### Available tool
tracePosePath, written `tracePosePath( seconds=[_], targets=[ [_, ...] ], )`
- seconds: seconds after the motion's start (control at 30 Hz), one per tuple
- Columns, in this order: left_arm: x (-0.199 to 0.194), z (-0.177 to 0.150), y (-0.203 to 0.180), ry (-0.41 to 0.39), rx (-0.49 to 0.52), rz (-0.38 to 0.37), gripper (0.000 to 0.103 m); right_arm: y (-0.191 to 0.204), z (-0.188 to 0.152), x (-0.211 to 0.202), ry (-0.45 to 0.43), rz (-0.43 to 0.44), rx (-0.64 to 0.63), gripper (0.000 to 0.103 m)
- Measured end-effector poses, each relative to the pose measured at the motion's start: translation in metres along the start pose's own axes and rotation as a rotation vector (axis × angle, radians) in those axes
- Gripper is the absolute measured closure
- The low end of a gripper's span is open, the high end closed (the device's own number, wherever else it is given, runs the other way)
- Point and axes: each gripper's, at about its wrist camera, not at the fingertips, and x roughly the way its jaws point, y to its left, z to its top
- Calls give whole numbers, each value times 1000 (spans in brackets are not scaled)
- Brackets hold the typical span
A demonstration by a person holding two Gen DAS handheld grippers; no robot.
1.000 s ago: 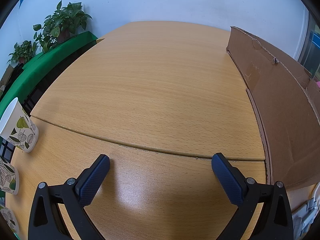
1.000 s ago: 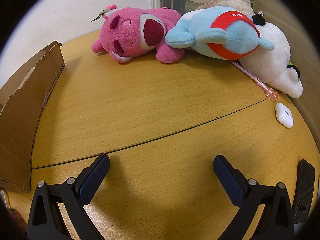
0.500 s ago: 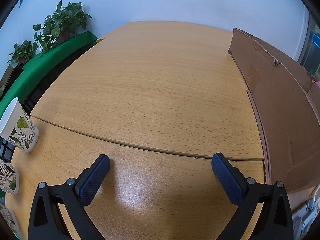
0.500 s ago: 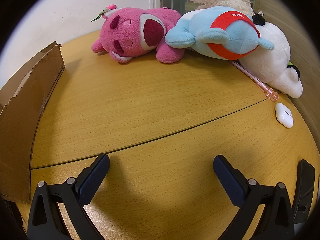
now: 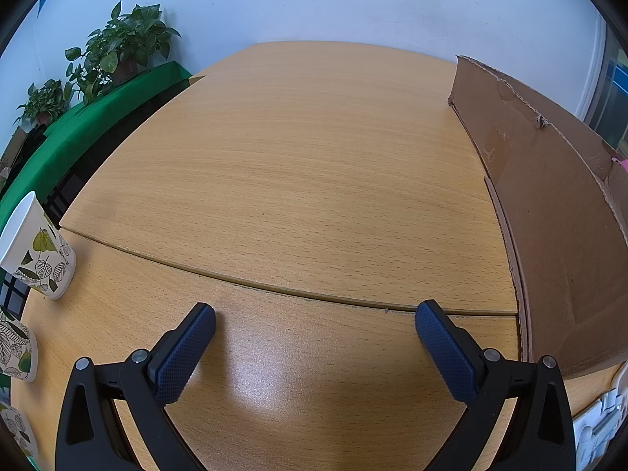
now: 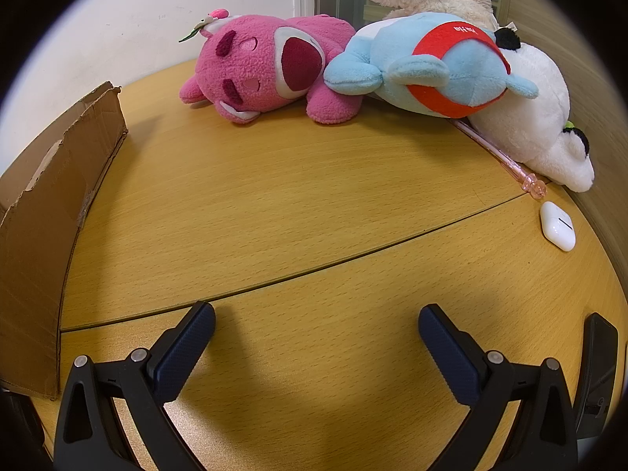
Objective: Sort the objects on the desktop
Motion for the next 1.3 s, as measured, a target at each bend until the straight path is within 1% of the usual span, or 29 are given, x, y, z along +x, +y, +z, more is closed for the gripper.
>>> tracePosePath(
  seconds=[0.17, 0.23, 0.3, 0.4, 0.5, 0.53, 0.67, 0.77, 0.83, 0.97, 1.0, 1.07, 1.13, 1.2, 1.3],
  targets=[
    [0, 0, 0, 0, 0, 0, 0, 1, -1, 0, 14, -5, 11, 0],
    [1, 0, 0, 0, 0, 0, 0, 5, -10, -9, 63, 25, -30, 0],
    [0, 0, 0, 0, 0, 0, 0, 9, -25, -21, 82, 59, -67, 0],
    [1, 0, 0, 0, -7, 5, 0, 10, -52, -51, 51, 111, -88, 0],
    [-1, -2, -2, 0, 3, -2, 0, 8, -70, -82, 12, 156, -72, 0],
    [-2, -4, -5, -1, 20, -14, 0, 6, -77, -95, -3, 190, -54, 0],
    [-8, -11, -21, -2, 94, -66, 0, 13, -82, -116, -23, 267, -27, 0],
    [-16, -20, -30, -2, 103, -75, 0, 33, -82, -125, -23, 287, -83, 0],
    [-21, -26, -35, -3, 127, -93, 0, 53, -85, -136, -30, 321, -144, 0],
    [-30, -36, -49, -5, 178, -133, 0, 102, -92, -165, -85, 394, -311, 0],
    [-31, -38, -51, -6, 182, -145, 0, 113, -94, -170, -95, 410, -346, 0],
    [-34, -40, -53, -16, 185, -193, 0, 135, -101, -179, -112, 438, -411, 0],
    [-40, -40, -51, -42, 170, -212, 0, 153, -108, -185, -124, 465, -464, 0],
    [-43, -38, -43, -64, 132, -217, 0, 158, -111, -185, -125, 487, -477, 0],
    [-41, -24, -30, -62, 60, -215, 0, 159, -120, -185, -104, 530, -469, 0]
  ],
)
